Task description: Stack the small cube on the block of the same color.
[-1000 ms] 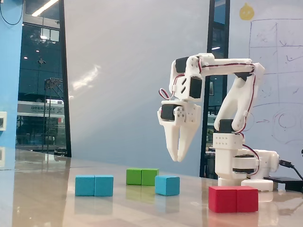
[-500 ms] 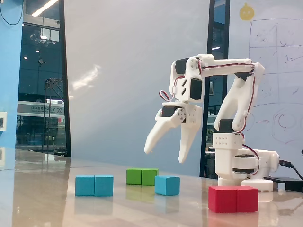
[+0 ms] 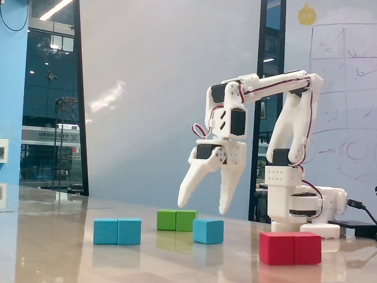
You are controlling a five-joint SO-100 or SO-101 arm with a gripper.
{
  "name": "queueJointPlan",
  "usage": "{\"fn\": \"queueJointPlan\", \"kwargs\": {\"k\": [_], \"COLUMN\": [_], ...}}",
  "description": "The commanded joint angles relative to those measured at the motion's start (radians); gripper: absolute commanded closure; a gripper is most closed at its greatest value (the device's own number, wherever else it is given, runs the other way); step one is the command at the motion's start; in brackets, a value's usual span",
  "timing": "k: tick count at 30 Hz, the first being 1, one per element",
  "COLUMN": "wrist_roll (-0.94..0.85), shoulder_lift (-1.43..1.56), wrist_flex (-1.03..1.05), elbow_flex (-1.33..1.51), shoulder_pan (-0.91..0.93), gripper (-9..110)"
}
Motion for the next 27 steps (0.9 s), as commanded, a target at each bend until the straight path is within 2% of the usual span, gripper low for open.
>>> {"fn": "queueJointPlan", "kwargs": {"k": [1, 12, 27], "wrist_roll": [0.011, -0.002, 0.011], "shoulder_lift": [-0.011, -0.058, -0.063], "wrist_flex": [-0.020, -0.109, -0.143], "elbow_flex": [0.015, 0.031, 0.092], "shoulder_pan": [0.011, 0.130, 0.052], "gripper": [64, 64, 64]}}
